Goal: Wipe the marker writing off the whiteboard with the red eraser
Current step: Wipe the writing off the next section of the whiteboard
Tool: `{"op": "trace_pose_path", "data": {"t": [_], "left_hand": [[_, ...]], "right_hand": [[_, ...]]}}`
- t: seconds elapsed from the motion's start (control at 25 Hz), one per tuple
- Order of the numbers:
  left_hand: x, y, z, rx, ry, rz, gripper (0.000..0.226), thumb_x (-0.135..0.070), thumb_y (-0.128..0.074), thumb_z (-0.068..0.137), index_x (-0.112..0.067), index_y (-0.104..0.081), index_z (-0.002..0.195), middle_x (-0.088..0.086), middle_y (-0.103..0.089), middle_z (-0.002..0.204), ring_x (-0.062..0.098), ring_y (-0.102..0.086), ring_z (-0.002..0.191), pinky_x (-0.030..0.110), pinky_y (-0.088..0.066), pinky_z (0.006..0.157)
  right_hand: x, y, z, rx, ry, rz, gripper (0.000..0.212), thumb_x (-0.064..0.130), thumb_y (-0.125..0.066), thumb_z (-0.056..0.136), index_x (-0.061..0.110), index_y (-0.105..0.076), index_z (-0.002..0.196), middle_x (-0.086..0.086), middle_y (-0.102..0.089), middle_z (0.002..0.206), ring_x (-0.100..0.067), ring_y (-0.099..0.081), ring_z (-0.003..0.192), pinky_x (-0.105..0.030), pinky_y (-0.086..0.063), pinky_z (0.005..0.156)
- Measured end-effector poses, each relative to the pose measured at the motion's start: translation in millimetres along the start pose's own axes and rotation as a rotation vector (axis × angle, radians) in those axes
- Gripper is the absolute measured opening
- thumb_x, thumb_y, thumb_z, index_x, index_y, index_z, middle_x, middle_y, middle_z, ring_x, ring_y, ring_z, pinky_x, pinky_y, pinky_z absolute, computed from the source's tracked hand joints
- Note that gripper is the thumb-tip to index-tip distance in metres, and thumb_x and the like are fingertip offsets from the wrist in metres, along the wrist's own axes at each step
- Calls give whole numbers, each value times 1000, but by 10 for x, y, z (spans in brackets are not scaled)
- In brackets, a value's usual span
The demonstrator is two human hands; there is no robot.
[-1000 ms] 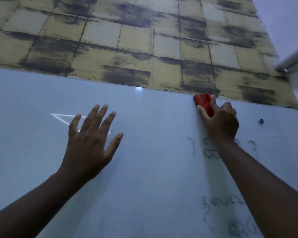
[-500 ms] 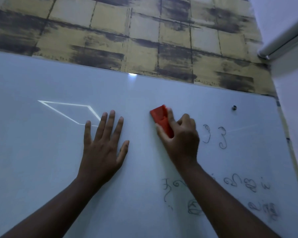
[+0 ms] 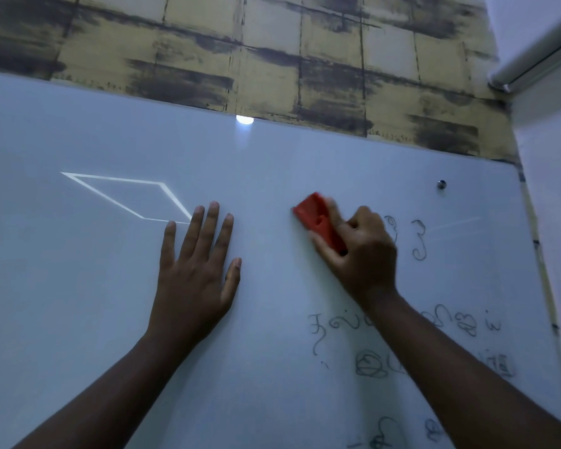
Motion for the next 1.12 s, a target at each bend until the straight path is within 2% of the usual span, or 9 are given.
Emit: {"op": "trace_pose_path", "data": {"t": [0.16,0.32,0.48,0.64,0.72,0.84,0.92,1.0,1.12], "left_hand": [[0,0,-58,9,-3,-23,66,-38,-35,109,-9,-25,168,13,-14,177,29,-13,164,62,-15,130],[-29,9,-135,34,8,-30,66,-37,-33,110,-9,-22,168,14,-11,177,30,-9,165,62,-14,130],[-57,34,-221,47,19,-46,66,-35,-34,110,-8,-21,168,14,-10,177,30,-8,165,62,-15,129],[-76,46,-309,61,21,-40,67,-35,-37,109,-8,-22,168,14,-11,177,30,-8,165,62,-15,130],[-68,55,-339,81,10,-36,69,-37,-38,109,-8,-20,169,15,-10,177,30,-8,165,62,-15,130],[-79,88,-442,84,4,-26,69,-37,-38,108,-8,-21,168,14,-12,177,30,-9,165,61,-16,130],[-96,108,-514,61,10,-40,67,-34,-39,108,-8,-24,168,13,-15,177,30,-13,164,61,-17,130],[-111,121,-565,37,27,-31,65,-33,-39,108,-8,-28,167,12,-19,176,30,-17,164,60,-18,130],[-141,144,-606,30,48,-16,64,-33,-37,109,-8,-28,167,12,-19,176,29,-18,163,59,-18,130]], "right_hand": [[-624,120,-102,-8,-461,-39,67,62,-56,96,24,-53,151,-5,-46,90,-24,-51,79,-34,-49,64],[-572,175,-188,42,-628,43,66,61,-59,96,23,-55,150,-5,-52,97,-29,-61,90,-36,-52,75],[46,194,-237,118,-534,107,67,58,-63,93,24,-53,151,-3,-49,92,-24,-55,85,-34,-48,70],[856,206,-490,210,-158,154,70,55,-59,95,23,-46,156,1,-47,93,-13,-44,82,-30,-48,66],[1021,226,-600,219,-21,161,68,55,-57,96,21,-47,155,-1,-49,94,-14,-43,81,-31,-47,65],[919,259,-613,234,138,137,66,55,-59,96,22,-51,153,-4,-51,93,-19,-46,79,-38,-49,63],[669,271,-588,220,197,117,66,56,-60,95,23,-53,152,-5,-50,91,-21,-47,77,-37,-47,62],[285,287,-577,188,151,112,65,55,-60,95,22,-55,150,-5,-49,88,-21,-46,74,-34,-44,59],[-373,351,-661,157,-21,59,67,54,-61,96,21,-51,153,-4,-46,87,-17,-40,73,-29,-37,57]]}}
Point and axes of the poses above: each hand's wrist, its own z-axis towards the middle knuckle, its own y-axis out of the back of the hand, x = y × z, the point moved 4 cm from there along z, towards the middle knuckle
